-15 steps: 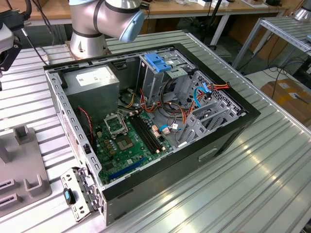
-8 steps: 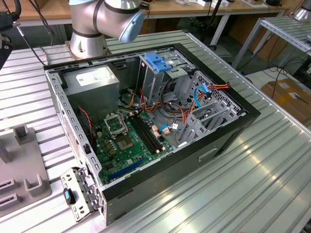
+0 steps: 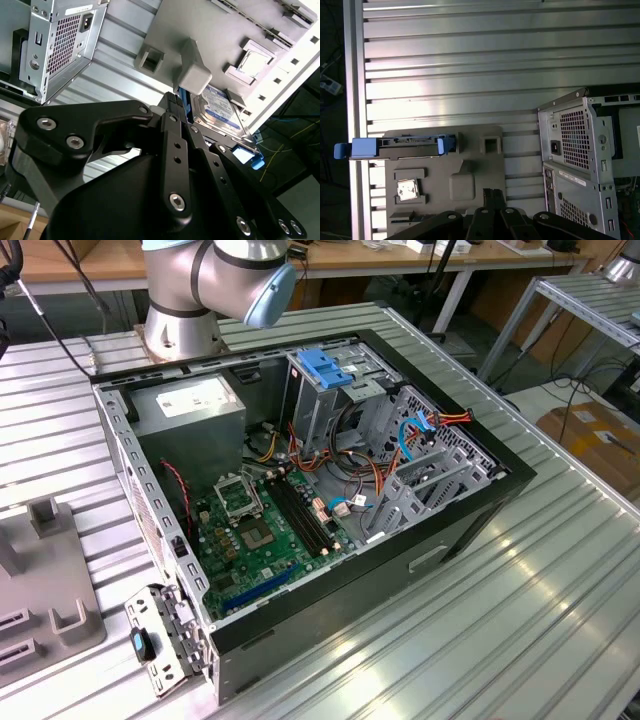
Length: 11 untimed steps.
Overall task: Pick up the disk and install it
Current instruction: 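Reach for the disk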
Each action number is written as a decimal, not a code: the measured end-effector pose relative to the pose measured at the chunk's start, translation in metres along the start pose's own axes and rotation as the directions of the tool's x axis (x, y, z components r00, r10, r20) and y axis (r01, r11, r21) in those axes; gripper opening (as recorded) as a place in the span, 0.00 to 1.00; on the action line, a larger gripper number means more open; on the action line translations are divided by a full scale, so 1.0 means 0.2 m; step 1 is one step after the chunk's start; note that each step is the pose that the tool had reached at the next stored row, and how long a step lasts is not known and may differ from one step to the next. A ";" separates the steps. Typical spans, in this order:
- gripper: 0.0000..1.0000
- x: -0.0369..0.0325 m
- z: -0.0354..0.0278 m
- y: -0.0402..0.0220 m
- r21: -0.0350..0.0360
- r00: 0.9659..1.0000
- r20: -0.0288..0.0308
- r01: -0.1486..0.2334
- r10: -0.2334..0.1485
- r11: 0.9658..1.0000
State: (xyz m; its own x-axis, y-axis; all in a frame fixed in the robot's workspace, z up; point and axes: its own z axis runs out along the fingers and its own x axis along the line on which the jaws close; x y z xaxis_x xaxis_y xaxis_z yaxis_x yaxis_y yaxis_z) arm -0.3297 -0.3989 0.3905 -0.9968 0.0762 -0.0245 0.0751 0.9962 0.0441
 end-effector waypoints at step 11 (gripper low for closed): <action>0.11 0.001 0.000 0.000 0.000 1.000 0.000 0.000 0.000 1.000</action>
State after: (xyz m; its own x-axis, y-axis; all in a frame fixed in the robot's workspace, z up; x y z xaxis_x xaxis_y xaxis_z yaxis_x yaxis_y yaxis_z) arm -0.3300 -0.3989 0.3905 -0.9968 0.0762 -0.0244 0.0751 0.9962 0.0441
